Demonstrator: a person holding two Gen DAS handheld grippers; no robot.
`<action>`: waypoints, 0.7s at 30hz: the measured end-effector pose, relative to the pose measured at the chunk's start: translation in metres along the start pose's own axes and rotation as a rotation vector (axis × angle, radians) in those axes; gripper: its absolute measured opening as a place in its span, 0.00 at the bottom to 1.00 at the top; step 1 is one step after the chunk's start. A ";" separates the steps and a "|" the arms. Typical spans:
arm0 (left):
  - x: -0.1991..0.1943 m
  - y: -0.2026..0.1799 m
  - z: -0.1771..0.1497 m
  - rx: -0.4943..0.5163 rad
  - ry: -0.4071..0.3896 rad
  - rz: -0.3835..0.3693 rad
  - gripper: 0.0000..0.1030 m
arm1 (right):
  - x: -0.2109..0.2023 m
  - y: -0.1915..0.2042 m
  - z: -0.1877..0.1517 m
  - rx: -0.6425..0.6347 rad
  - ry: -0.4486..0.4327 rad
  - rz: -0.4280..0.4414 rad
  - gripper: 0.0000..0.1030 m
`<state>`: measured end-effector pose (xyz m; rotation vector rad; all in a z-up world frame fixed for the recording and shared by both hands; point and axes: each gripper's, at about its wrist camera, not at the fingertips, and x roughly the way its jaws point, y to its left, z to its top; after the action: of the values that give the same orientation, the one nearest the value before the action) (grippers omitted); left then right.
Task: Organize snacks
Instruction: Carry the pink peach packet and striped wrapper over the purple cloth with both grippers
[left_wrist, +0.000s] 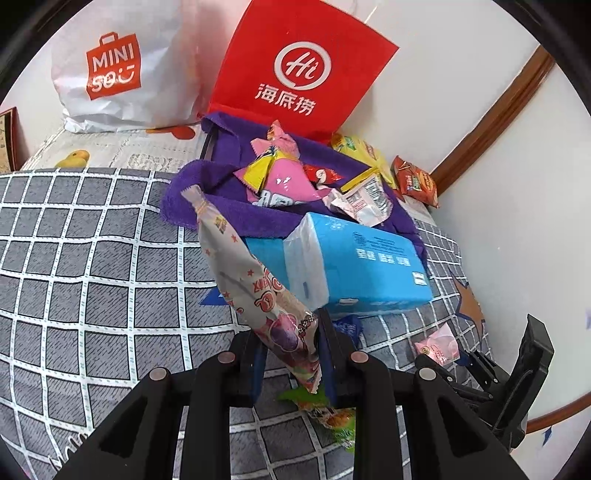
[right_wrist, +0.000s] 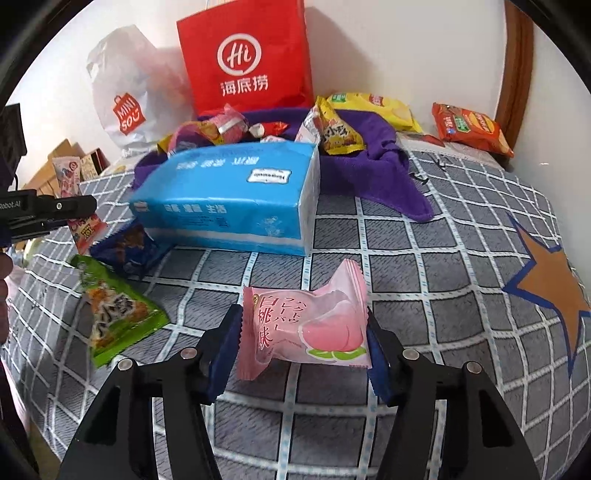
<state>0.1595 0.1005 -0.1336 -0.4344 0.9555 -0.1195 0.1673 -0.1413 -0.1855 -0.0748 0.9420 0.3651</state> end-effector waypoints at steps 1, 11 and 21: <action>-0.003 -0.002 0.000 0.005 -0.003 -0.001 0.23 | -0.004 0.000 0.000 0.002 -0.005 -0.002 0.59; -0.033 -0.029 0.004 0.069 -0.043 -0.048 0.23 | -0.050 0.008 0.019 0.000 -0.081 -0.034 0.59; -0.048 -0.056 0.025 0.135 -0.068 -0.055 0.23 | -0.064 0.018 0.042 0.047 -0.112 0.010 0.58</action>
<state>0.1567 0.0714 -0.0619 -0.3383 0.8630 -0.2167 0.1602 -0.1329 -0.1080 -0.0064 0.8396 0.3524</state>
